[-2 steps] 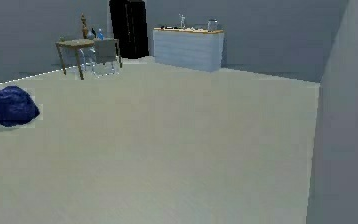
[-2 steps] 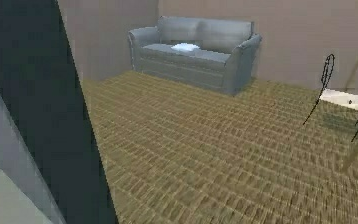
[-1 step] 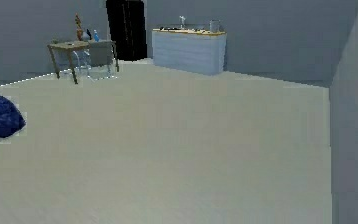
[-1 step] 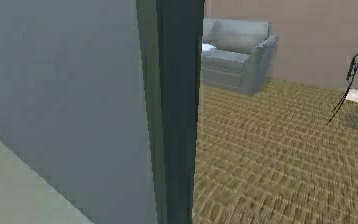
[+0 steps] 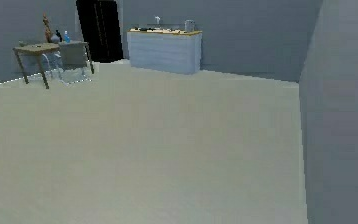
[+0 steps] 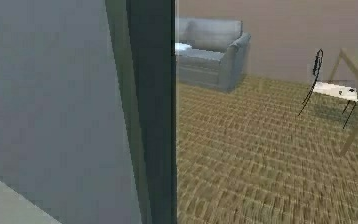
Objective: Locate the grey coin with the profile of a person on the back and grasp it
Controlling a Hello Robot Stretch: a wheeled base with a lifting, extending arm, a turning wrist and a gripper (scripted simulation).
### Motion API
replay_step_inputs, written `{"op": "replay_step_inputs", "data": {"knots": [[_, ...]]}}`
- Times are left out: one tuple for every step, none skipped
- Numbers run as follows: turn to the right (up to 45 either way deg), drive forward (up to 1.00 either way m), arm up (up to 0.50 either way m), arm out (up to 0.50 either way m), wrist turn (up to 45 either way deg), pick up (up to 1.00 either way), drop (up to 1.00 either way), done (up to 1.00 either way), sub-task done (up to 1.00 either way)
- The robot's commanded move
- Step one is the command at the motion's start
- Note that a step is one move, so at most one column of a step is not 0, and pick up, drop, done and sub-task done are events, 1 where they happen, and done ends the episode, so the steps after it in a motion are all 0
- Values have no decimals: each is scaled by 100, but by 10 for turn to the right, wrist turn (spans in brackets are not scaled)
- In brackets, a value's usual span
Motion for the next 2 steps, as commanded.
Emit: {"op": "replay_step_inputs", "data": {"knots": [[0,100,0,0,0,0,0,0,0],[0,100,0,0,0,0,0,0,0]]}}
